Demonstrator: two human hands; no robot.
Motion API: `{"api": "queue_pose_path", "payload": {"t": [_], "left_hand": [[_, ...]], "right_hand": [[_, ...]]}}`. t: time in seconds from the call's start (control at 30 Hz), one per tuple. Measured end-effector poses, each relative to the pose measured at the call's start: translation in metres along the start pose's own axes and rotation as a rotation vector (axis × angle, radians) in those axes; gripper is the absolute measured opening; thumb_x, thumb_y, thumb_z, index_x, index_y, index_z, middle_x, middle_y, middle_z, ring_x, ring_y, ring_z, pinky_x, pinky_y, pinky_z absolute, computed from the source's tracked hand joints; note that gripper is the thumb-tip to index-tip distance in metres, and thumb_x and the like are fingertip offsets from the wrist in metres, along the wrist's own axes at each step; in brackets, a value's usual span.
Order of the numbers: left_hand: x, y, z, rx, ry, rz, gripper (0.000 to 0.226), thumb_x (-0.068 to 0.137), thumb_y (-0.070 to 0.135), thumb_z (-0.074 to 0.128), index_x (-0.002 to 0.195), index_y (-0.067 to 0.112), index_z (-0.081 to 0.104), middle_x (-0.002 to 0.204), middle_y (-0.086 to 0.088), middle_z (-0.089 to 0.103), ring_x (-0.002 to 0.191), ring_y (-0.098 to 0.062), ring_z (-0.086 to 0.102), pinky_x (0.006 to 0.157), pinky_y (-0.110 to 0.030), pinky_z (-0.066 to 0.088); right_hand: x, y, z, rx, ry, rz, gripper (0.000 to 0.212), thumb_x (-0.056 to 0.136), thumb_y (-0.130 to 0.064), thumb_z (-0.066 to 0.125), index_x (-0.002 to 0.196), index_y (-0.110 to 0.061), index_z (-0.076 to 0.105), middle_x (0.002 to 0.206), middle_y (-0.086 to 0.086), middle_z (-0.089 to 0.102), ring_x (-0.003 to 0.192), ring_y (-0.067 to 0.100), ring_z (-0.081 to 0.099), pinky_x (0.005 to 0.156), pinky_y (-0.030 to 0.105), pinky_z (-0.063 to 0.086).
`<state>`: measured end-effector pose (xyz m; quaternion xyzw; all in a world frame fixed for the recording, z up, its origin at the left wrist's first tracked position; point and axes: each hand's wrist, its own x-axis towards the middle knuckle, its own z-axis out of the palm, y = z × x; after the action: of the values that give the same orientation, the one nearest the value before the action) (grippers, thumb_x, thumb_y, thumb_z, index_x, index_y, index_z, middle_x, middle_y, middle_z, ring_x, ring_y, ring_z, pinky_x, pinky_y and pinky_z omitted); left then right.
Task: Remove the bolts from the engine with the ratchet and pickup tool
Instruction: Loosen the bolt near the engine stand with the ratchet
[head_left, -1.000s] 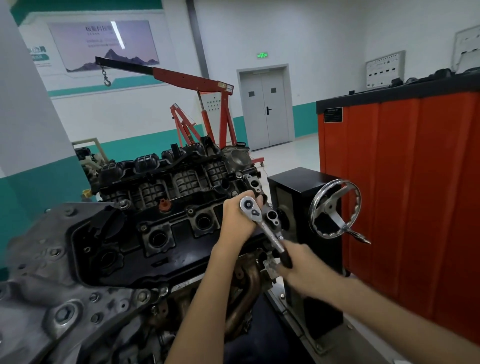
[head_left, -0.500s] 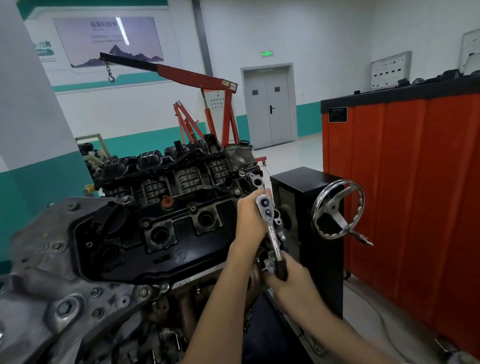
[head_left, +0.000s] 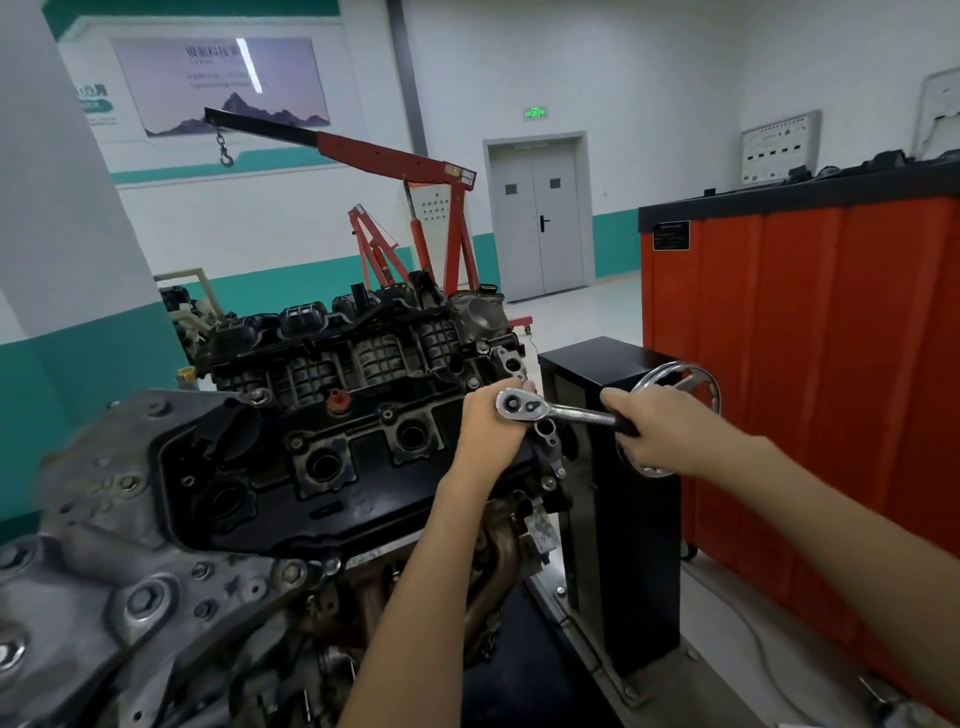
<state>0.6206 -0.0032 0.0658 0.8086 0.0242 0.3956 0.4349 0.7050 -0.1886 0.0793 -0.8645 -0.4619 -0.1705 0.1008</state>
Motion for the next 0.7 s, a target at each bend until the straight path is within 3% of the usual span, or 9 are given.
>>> {"api": "queue_pose_path", "payload": {"t": [0.07,0.2,0.3,0.4,0.5,0.6,0.7], "left_hand": [[0.0,-0.003,0.003,-0.089,0.101,-0.043,0.052,0.097,0.008,0.054,0.052,0.02,0.03,0.042,0.013,0.032,0.044,-0.003,0.029,0.047,-0.014,0.024],[-0.002,-0.002,0.017,-0.114,0.117,-0.016,0.062,0.089,-0.01,0.05,0.044,0.03,0.034,0.043,0.013,0.029,0.045,-0.003,0.023,0.046,-0.014,0.02],[-0.004,-0.002,0.02,-0.109,0.095,0.0,0.062,0.089,-0.01,0.05,0.044,0.033,0.036,0.045,0.013,0.029,0.048,-0.002,0.021,0.048,-0.015,0.019],[-0.001,-0.005,0.008,-0.094,0.077,-0.002,0.057,0.093,0.0,0.056,0.052,0.028,0.028,0.044,0.013,0.027,0.046,-0.002,0.023,0.048,-0.016,0.02],[0.0,-0.004,-0.003,-0.009,-0.034,0.011,0.051,0.094,0.006,0.058,0.054,0.019,0.029,0.044,0.012,0.03,0.047,-0.004,0.027,0.049,-0.017,0.023],[0.0,0.0,-0.003,0.124,-0.088,0.05,0.047,0.09,0.0,0.059,0.052,0.014,0.035,0.05,0.006,0.033,0.05,-0.007,0.025,0.054,-0.024,0.024],[0.001,0.001,0.0,0.012,0.053,-0.016,0.051,0.091,-0.001,0.055,0.052,0.018,0.028,0.051,0.005,0.027,0.051,-0.006,0.022,0.054,-0.025,0.021]], "right_hand": [[-0.014,-0.024,0.02,0.218,0.01,0.065,0.02,0.086,-0.016,0.058,0.083,-0.025,0.04,0.066,-0.007,0.047,0.057,0.01,0.051,0.05,0.019,0.034],[-0.053,-0.093,0.069,0.967,0.008,0.301,0.02,0.084,-0.004,0.058,0.08,-0.022,0.052,0.065,-0.004,0.054,0.049,0.001,0.049,0.048,0.016,0.038],[-0.056,-0.128,0.079,1.184,0.058,0.352,0.024,0.081,0.0,0.055,0.079,-0.024,0.055,0.061,-0.005,0.055,0.049,0.001,0.05,0.051,0.022,0.04],[-0.049,-0.102,0.061,0.955,-0.023,0.223,0.02,0.082,-0.002,0.056,0.084,-0.021,0.057,0.061,-0.008,0.052,0.053,0.004,0.051,0.051,0.018,0.042],[-0.03,-0.036,0.027,0.482,-0.143,0.087,0.013,0.087,-0.009,0.057,0.095,-0.018,0.053,0.073,-0.005,0.054,0.064,0.012,0.058,0.055,0.019,0.048],[-0.004,0.002,-0.011,-0.023,-0.073,-0.024,0.016,0.09,-0.018,0.053,0.088,-0.023,0.038,0.066,-0.008,0.043,0.058,0.01,0.048,0.048,0.018,0.031],[0.001,-0.007,-0.013,-0.041,-0.022,-0.022,0.016,0.09,-0.019,0.052,0.087,-0.023,0.038,0.066,-0.007,0.042,0.056,0.009,0.044,0.047,0.019,0.025]]}}
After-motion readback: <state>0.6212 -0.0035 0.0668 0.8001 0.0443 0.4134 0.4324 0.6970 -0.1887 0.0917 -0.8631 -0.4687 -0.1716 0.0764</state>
